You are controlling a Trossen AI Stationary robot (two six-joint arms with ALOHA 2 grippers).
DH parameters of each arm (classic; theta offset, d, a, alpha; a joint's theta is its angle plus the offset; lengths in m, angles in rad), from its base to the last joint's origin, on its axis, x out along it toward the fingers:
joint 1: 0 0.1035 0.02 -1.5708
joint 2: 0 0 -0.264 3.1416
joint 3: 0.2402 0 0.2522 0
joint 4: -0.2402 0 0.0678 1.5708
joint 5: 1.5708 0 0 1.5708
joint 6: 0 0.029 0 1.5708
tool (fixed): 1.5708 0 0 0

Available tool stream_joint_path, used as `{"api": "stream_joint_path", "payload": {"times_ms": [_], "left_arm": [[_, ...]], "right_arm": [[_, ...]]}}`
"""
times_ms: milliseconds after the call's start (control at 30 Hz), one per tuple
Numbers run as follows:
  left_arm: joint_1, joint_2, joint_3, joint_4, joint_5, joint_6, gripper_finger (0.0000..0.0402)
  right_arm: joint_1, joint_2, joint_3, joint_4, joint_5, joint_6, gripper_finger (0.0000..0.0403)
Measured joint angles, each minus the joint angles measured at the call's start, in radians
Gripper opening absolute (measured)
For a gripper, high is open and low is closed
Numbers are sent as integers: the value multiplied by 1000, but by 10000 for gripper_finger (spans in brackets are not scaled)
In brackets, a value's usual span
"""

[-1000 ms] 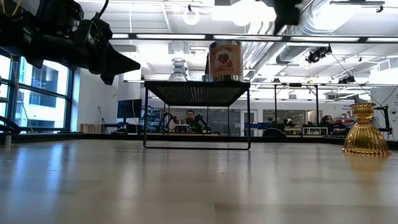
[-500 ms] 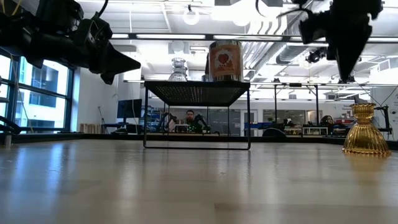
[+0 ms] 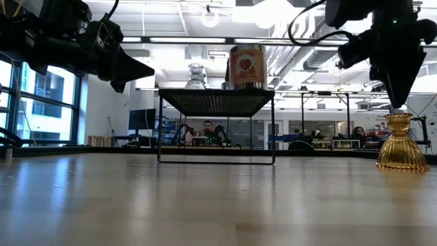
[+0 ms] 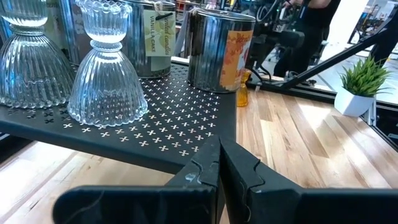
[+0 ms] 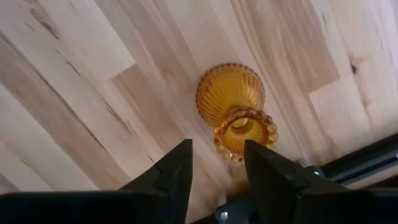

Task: Pick & Place candle stick holders
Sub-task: Put the yellow glass candle holder on the shelf

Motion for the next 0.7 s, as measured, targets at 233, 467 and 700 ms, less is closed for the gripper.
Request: {"api": "stream_joint_path", "payload": {"times_ms": [233, 467, 700], "left_arm": [[0, 0, 0, 0, 0, 0, 0], [0, 0, 0, 0, 1, 0, 0], [0, 0, 0, -1, -6, 0, 0]], "right_arm": [[0, 4, -63, 51, 26, -22, 137], [0, 34, -128, 78, 45, -30, 132], [0, 36, -120, 74, 74, -49, 42]]}}
